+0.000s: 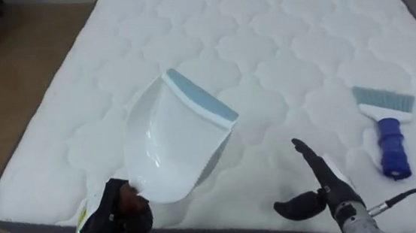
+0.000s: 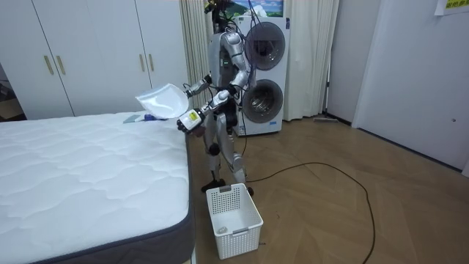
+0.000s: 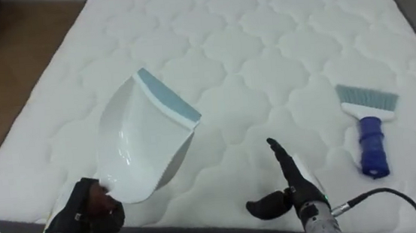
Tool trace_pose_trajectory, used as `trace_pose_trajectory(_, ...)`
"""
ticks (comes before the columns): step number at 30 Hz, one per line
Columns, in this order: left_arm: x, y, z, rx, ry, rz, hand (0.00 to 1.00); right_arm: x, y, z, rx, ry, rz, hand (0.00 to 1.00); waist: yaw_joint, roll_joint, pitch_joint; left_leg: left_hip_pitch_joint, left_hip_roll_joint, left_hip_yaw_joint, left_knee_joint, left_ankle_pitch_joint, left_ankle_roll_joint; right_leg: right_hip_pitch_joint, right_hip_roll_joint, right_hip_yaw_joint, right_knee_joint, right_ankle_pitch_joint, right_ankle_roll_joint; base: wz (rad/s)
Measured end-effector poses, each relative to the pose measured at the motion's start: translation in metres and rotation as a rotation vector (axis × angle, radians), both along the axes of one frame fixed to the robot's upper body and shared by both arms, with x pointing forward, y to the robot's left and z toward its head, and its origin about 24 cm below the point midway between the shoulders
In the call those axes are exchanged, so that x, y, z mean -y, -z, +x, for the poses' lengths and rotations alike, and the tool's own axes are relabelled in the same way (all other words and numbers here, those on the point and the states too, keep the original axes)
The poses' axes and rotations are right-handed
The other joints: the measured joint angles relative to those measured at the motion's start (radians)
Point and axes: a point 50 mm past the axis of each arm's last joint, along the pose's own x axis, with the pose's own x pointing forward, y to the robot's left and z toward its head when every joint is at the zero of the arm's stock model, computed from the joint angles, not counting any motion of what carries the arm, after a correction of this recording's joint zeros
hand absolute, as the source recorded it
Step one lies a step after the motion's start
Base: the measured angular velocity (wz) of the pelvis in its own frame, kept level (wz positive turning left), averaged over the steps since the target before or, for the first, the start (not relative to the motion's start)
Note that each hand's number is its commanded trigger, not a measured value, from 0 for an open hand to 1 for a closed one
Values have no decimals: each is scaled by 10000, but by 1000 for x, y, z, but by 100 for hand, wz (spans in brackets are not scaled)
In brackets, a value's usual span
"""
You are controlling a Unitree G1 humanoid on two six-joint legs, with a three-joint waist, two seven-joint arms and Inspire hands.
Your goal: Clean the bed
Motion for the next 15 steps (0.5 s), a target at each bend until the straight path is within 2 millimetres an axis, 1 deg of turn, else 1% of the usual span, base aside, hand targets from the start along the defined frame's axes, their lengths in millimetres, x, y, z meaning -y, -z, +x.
trace_pose_trajectory(2, 0, 8, -6, -416, -162, -275, 100, 6, 2, -1, -106, 213, -201, 0, -127, 93, 3, -16, -79, 44, 112, -9, 3, -148, 9, 91, 199, -20, -4, -18)
trace_pose_trajectory(5, -3, 15, -12, -788, -258, -215, 100, 4, 6, -2, -267, 124, -397, 0, -241, 156, 12, -172, -216, 257, 236, -45, 60, -550, -42, 276, 705, -170, 32, -21)
trace_pose_trajectory(7, -2, 15, -12, -821, -242, -245, 100, 3, 9, -5, -385, 156, -362, 0, -258, 175, 27, -166, -270, 296, 223, -90, 81, -620, -79, 285, 830, -235, 41, -11)
trace_pose_trajectory(12, -2, 12, -6, -590, -178, -266, 100, 1, 17, -11, -814, 279, -166, 0, -298, 179, 38, -140, -278, 321, 260, -108, 88, -521, -91, 305, 762, -182, 71, -1)
trace_pose_trajectory(14, -2, 11, -5, -478, -106, -290, 100, 1, 19, -13, -958, 279, -150, 0, -264, 183, 49, -142, -247, 319, 252, -106, 89, -448, -61, 308, 581, -97, 80, 0)
trace_pose_trajectory(15, -2, 11, -5, -473, -116, -295, 87, 1, 19, -13, -969, 279, -154, 0, -261, 175, 55, -151, -244, 317, 248, -106, 90, -447, -59, 308, 563, -88, 82, 0)
